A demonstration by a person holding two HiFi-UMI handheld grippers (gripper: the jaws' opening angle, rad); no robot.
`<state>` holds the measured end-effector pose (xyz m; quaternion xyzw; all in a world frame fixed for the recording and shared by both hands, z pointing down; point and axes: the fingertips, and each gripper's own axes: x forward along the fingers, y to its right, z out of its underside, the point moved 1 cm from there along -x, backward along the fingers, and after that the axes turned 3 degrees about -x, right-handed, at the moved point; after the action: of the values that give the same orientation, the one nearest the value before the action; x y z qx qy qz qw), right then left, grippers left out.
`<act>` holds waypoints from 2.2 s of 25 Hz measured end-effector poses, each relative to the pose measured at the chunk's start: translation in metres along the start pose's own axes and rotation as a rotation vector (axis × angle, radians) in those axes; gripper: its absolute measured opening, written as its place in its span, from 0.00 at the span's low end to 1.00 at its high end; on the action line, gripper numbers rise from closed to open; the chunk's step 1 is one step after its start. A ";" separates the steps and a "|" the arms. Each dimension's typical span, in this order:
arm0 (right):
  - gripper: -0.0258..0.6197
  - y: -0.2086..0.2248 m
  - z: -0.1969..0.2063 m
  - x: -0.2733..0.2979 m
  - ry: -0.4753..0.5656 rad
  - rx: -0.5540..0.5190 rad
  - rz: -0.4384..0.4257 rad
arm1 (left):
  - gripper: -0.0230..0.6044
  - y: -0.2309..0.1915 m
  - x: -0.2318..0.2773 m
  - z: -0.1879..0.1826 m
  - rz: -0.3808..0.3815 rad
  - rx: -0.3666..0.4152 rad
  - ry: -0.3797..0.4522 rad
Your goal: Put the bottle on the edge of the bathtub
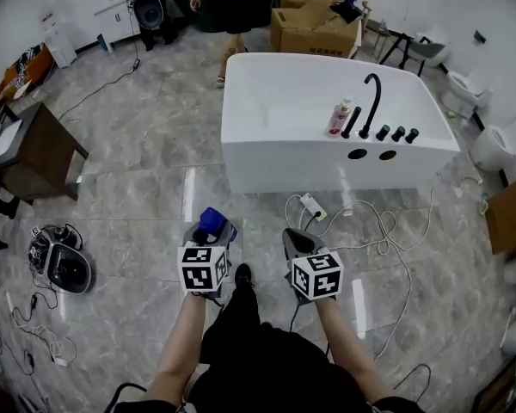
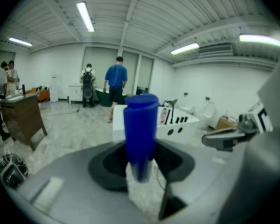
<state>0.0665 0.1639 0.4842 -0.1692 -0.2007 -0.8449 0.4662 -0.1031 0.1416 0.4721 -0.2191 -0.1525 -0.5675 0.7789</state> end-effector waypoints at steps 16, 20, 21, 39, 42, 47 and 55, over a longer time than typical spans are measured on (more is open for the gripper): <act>0.04 0.033 -0.075 0.134 -0.037 0.024 0.035 | 0.30 -0.086 0.116 -0.078 0.040 0.019 -0.020; 0.04 0.039 -0.085 0.154 -0.040 0.027 0.043 | 0.30 -0.100 0.136 -0.089 0.052 0.021 -0.019; 0.04 0.040 -0.087 0.159 -0.042 0.029 0.045 | 0.30 -0.102 0.140 -0.092 0.054 0.022 -0.019; 0.04 0.097 -0.112 0.223 -0.081 0.045 0.008 | 0.30 -0.110 0.244 -0.131 0.042 0.036 -0.033; 0.04 0.114 -0.119 0.239 -0.086 0.044 -0.003 | 0.30 -0.110 0.270 -0.139 0.033 0.032 -0.032; 0.04 0.135 -0.120 0.263 -0.117 0.061 -0.019 | 0.30 -0.112 0.310 -0.145 0.020 0.023 -0.044; 0.04 0.164 -0.116 0.300 -0.160 0.081 -0.051 | 0.30 -0.120 0.375 -0.145 -0.008 0.020 -0.067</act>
<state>0.0430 -0.1893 0.5557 -0.2119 -0.2757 -0.8313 0.4335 -0.1023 -0.2711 0.5503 -0.2296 -0.1850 -0.5616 0.7731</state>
